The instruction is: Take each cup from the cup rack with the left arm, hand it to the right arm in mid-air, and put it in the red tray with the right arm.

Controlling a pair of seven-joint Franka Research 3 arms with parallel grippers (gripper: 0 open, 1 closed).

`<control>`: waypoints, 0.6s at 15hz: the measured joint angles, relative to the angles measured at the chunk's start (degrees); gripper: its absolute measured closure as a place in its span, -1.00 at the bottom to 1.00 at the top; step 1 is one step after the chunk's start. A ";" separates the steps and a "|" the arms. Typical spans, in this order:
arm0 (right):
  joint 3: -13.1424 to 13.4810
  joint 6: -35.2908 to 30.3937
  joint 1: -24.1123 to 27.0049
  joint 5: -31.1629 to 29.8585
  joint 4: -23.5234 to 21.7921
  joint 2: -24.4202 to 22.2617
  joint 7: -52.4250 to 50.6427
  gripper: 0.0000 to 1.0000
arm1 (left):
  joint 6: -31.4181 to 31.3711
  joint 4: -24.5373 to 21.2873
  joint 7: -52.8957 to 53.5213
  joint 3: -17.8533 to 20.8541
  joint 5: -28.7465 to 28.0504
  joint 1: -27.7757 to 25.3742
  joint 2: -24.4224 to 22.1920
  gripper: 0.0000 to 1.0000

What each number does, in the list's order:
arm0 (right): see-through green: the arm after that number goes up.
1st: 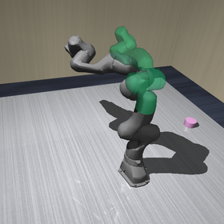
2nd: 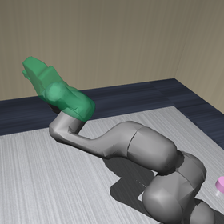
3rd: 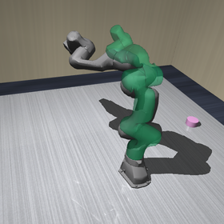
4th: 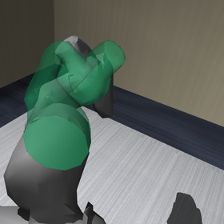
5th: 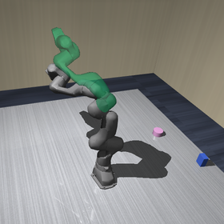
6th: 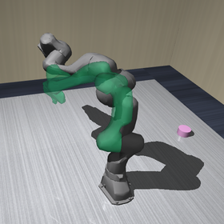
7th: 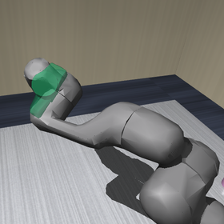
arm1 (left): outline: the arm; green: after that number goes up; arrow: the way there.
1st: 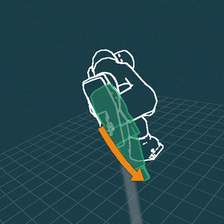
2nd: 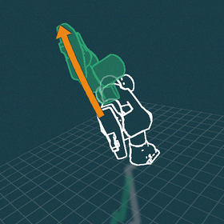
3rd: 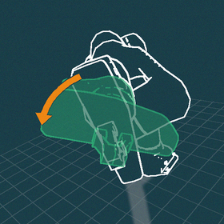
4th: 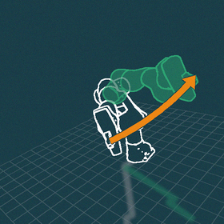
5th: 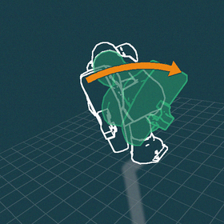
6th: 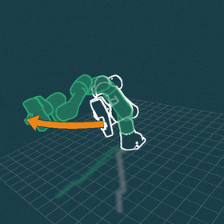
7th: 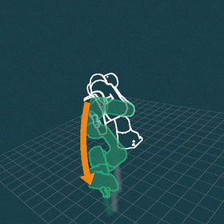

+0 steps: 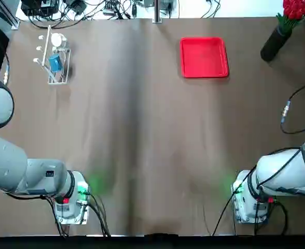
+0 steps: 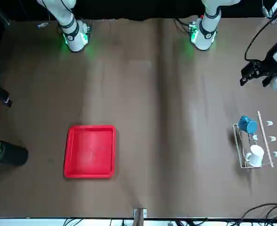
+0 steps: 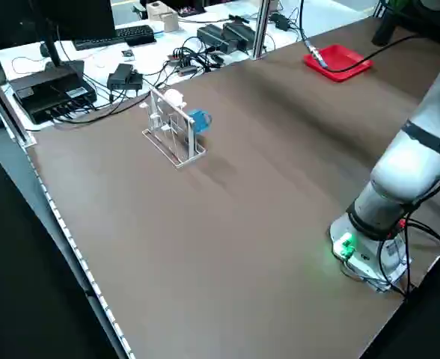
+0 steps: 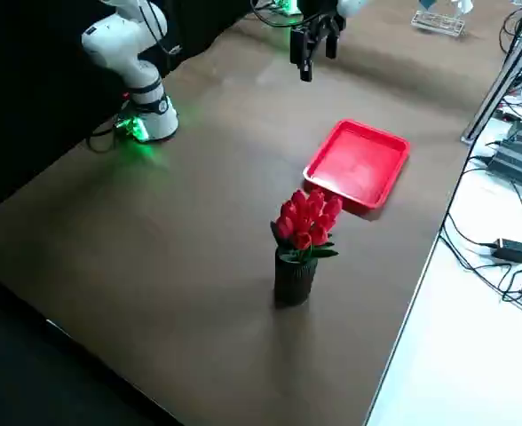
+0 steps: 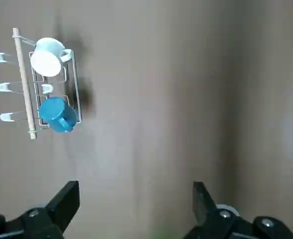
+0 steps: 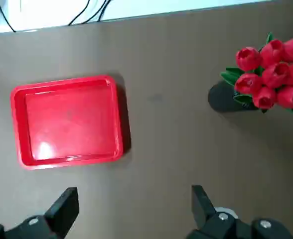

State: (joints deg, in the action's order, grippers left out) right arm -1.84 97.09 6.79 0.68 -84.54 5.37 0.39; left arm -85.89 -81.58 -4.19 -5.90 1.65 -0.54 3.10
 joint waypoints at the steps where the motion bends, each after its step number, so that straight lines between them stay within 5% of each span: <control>1: -0.05 0.14 -0.90 -1.29 0.00 0.00 0.01 -1.00 | -0.01 0.00 0.00 0.14 0.00 -0.06 0.13 -1.00; 9: -0.08 -0.20 -2.91 -3.10 -1.24 0.03 0.29 -1.00 | 0.26 -0.01 0.12 1.12 0.04 -1.63 1.04 -1.00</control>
State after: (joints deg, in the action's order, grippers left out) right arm -1.92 96.89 3.88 -2.42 -85.77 5.40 0.68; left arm -85.62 -81.59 -4.07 -4.79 1.69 -2.16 4.14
